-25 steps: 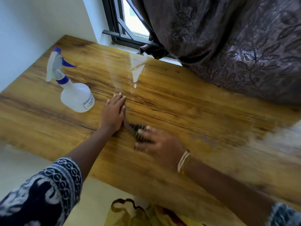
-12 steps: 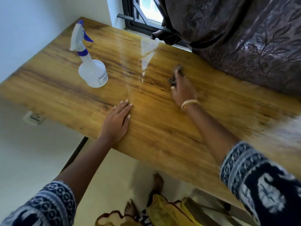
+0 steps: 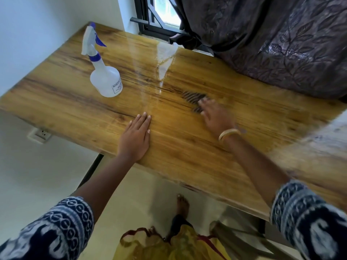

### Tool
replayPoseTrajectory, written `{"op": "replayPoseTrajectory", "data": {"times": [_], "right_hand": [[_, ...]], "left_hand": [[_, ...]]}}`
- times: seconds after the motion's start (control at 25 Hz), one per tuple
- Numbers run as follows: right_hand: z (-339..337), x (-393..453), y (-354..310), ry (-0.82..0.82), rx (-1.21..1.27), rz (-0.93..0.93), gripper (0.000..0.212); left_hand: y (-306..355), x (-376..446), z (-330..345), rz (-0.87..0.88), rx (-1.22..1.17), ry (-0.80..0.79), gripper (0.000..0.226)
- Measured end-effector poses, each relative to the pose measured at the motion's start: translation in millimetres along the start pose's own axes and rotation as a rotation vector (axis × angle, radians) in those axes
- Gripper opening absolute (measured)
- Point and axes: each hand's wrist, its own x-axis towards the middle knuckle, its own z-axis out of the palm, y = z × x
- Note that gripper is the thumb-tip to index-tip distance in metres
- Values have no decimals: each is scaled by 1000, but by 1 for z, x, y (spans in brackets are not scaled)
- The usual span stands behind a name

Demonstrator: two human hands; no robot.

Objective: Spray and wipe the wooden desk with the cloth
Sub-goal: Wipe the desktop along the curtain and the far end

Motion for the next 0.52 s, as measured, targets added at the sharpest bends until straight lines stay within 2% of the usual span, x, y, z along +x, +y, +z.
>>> {"op": "replayPoseTrajectory", "data": {"times": [0.12, 0.2, 0.4, 0.52], "right_hand": [[-6, 21, 45, 2, 11, 358, 48], [0, 20, 16, 41, -27, 397, 49], [33, -64, -128, 73, -36, 21, 49], [35, -106, -166, -7, 81, -134, 45]], "left_hand": [[-1, 1, 0, 0, -26, 29, 49], [-2, 3, -1, -7, -49, 38, 48], [-3, 4, 0, -2, -58, 32, 48], [-2, 2, -2, 13, -53, 21, 48]]}}
